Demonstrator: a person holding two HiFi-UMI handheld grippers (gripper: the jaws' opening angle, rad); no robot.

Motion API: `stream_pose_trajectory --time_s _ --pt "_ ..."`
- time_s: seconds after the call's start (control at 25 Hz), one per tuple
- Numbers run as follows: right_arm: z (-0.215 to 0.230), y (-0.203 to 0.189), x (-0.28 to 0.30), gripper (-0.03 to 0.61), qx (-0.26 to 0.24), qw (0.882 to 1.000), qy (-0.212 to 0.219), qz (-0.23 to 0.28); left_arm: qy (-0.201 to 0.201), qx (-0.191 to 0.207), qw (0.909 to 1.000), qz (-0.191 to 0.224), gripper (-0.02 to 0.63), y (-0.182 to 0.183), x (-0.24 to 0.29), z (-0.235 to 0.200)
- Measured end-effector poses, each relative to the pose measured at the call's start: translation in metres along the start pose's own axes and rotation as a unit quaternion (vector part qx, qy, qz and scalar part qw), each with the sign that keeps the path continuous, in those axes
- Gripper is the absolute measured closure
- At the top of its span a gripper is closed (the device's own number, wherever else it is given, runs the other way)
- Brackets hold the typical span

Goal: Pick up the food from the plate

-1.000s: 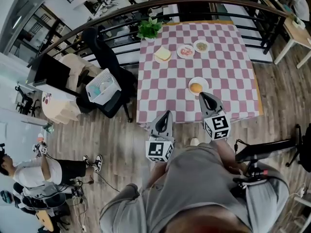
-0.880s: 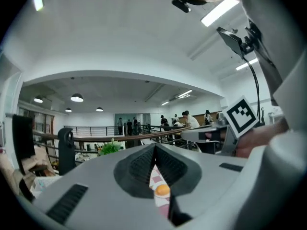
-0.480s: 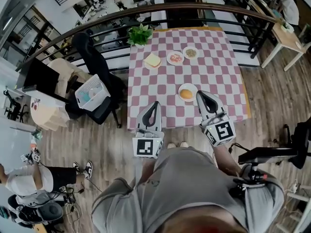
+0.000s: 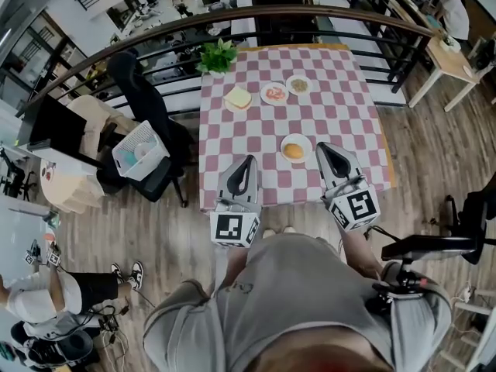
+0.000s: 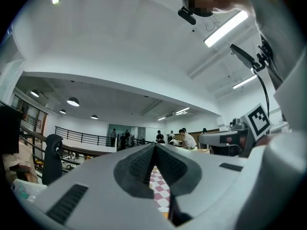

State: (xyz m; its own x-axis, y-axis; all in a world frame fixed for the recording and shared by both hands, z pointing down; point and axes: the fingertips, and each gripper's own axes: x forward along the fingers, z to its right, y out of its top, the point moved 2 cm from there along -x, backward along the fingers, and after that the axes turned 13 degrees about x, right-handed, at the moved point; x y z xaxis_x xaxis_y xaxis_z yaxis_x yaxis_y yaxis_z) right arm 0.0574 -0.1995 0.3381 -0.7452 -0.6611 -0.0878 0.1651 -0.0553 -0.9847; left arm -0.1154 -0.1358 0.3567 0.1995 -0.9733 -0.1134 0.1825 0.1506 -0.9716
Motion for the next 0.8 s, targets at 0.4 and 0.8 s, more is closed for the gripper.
stream_pose_trajectory --time_s 0.4,0.8 --pt "-0.002 -0.037 0.024 0.227 -0.005 0.997 0.023 -0.076 -0.002 -0.003 0.9997 -0.022 0.606 -0.025 -0.002 -0.015" --pt "0.023 -0.079 0.039 0.229 -0.071 0.981 0.013 -0.181 -0.009 -0.002 0.9995 -0.029 0.606 -0.036 -0.001 -0.015"
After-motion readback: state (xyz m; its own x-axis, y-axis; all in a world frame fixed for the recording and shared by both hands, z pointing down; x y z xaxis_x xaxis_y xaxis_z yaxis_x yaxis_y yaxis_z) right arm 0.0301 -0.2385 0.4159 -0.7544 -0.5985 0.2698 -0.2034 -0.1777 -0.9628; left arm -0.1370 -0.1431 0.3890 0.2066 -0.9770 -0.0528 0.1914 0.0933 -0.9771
